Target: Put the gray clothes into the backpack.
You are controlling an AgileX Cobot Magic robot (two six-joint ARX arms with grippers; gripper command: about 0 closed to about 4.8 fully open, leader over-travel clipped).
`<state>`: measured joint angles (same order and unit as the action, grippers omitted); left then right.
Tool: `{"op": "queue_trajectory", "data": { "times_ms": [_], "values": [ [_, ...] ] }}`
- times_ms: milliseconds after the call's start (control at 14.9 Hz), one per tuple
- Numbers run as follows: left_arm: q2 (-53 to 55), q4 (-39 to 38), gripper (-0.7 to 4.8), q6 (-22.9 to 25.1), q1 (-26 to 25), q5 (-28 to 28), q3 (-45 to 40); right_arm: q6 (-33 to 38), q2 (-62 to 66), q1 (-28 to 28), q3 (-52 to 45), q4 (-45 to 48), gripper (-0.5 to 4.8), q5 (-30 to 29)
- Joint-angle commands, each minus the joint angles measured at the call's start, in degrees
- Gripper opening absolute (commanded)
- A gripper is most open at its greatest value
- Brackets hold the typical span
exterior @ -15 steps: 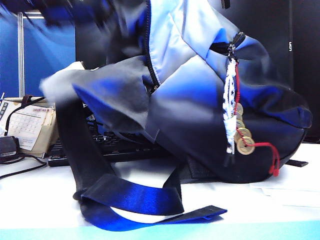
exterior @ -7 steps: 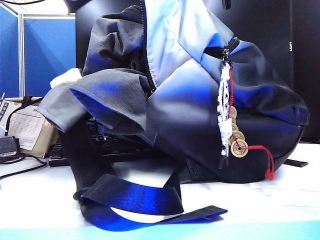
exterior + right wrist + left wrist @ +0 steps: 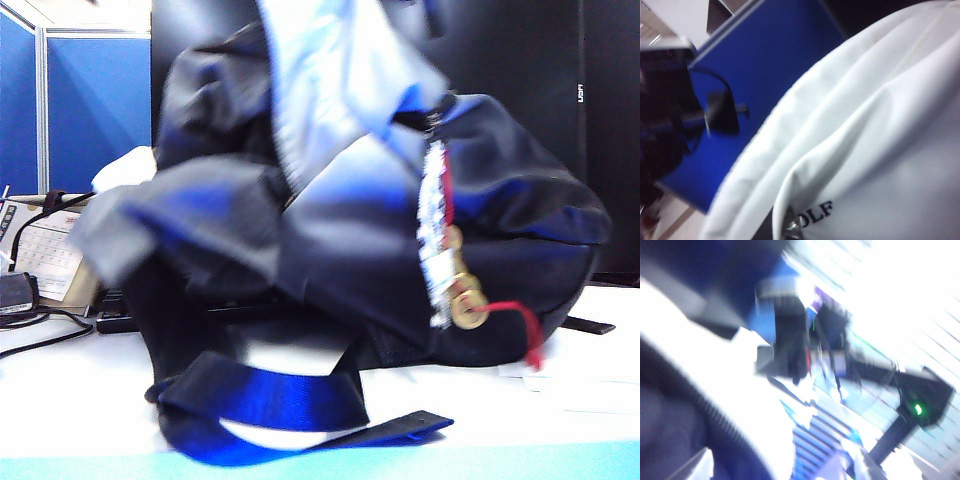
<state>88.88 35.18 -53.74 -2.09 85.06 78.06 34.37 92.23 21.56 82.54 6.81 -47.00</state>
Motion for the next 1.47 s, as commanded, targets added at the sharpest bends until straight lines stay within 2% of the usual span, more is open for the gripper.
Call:
{"op": "queue_trajectory", "data": {
  "times_ms": [67,134,402,536,603,670,736,803,937,1071,1138,1205,1272,1339,1406,1473],
  "values": [
    [-3.89,0.72,3.7,-1.07,-1.68,-1.49,0.31,0.52,4.96,3.87,0.68,7.17,4.59,2.23],
    [-4.72,0.74,3.7,-1.16,-2.38,-1.6,0.31,1.22,6.14,3.89,0.68,7.15,4.79,2.29],
    [-10.54,0.92,3.7,-1.57,-4.28,-1.9,0.28,1.4,2.86,2.54,0.68,6.56,4.79,1.68],
    [-11.8,0.92,3.65,-1.84,-4.28,-2.67,0.31,-0.22,-1.22,0.22,0.68,3.41,4.79,0.55],
    [-12.9,0.85,2.82,-2.58,-4.57,-2.78,0.28,-3.5,-5.07,0.15,0.68,-0.96,4.79,0.42],
    [-14.73,0.7,1.22,-2.58,-5.9,-2.99,0.28,-8.52,-11.13,-1.75,0.68,-8.11,2.82,0.39],
    [-16.2,0.74,-0.05,-2.29,-6.01,-4.17,0.28,-11.61,-15.06,-2.62,0.68,-12.85,1.24,0.46],
    [-17.7,0.7,-0.04,-2.27,-6.03,-6.1,0.28,-14.36,-18.82,-3.23,0.68,-17.05,-0.18,1.09],
    [-21.97,-0.61,-0.04,-2.14,-7.08,-10.05,0.2,-19.78,-27.02,-4.15,0.68,-27.47,-0.05,7.72],
    [-26.16,-4.98,-0.04,0.9,-7.06,-14.12,-0.04,-25.9,-33.29,-4.13,0.68,-37.9,-0.05,17.38],
    [-30.4,-13.9,-0.04,7.3,-7.06,-17.51,-0.04,-28.44,-37.48,-3.98,0.66,-43.78,-0.05,23.06],
    [-33.7,-23.47,-0.04,14.49,-7.06,-21.66,-0.04,-28.89,-39.91,-3.98,0.52,-45.9,-0.05,23.78],
    [-37.46,-35.76,-0.04,23.61,-7.04,-28.59,-0.04,-28.89,-42.18,-3.98,0.39,-47.21,-0.05,24.02],
    [-42.84,-53.09,-0.04,36.04,-6.88,-41.94,-0.04,-28.87,-45.24,-3.98,0.17,-48.46,-0.05,24.41],
    [-47.36,-62.16,-0.04,42.97,-6.91,-45.42,-0.57,-28.79,-48.44,-3.96,-0.55,-49.2,-0.05,24.41],
    [-50.45,-64.26,-0.05,43.82,-6.93,-45.75,-1.68,-28.57,-50.66,-3.91,-1.6,-49.31,-0.05,24.41]
  ]
}}
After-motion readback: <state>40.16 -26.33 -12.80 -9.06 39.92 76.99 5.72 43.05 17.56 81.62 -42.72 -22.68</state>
